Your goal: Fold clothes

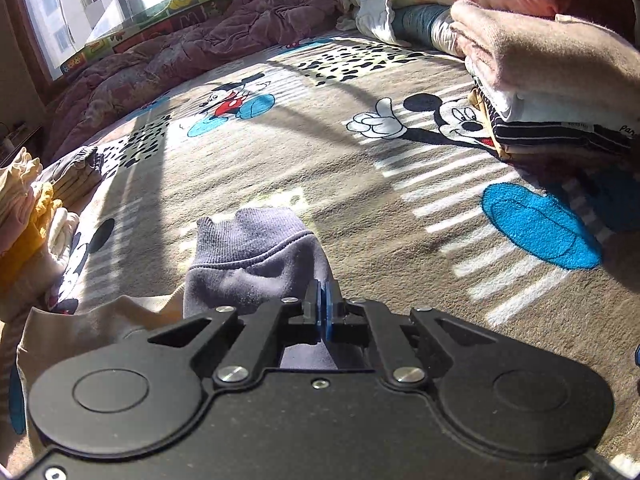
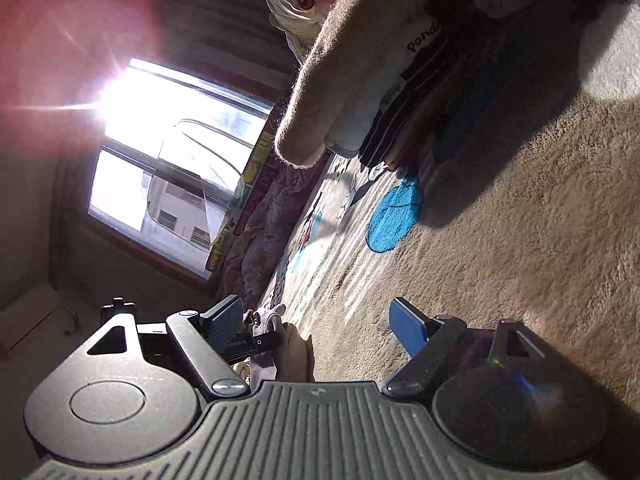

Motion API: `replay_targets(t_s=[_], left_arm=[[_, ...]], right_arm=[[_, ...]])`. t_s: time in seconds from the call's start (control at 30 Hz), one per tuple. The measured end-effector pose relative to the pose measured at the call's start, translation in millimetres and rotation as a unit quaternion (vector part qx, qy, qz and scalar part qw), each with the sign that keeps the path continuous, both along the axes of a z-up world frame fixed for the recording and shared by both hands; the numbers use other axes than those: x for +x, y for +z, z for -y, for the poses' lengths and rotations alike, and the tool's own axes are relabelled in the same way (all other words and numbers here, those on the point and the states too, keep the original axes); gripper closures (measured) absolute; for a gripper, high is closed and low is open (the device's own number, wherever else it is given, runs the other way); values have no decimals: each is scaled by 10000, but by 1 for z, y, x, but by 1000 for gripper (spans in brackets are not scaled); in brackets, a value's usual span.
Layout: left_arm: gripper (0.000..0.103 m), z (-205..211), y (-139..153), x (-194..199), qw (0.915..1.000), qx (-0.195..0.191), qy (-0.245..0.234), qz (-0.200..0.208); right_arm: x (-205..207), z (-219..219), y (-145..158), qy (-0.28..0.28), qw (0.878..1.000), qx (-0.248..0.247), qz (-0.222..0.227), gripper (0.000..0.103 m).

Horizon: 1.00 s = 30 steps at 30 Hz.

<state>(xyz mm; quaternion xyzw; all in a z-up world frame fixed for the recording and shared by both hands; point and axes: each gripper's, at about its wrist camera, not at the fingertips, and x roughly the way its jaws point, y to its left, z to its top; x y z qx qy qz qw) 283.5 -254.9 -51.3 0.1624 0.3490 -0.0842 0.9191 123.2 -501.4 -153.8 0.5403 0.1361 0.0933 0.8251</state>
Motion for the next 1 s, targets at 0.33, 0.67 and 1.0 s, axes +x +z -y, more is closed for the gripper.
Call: replay_targets(t_s=[0.33,0.67,1.0], left_arm=[[103,42,44,-47,9838,-1406,-1030,418],[69,112,38,-102,9462,-1788,-2689,-222],[69,-33,10,-132,9666,-2043,-1492,-411]], right_arm=[[-5,27,-12,-637,9956,668,177,21],[-17,44,-24,-925,9889,1124,297,20],[-11,34,-21,-371,9957,844,-104,33]])
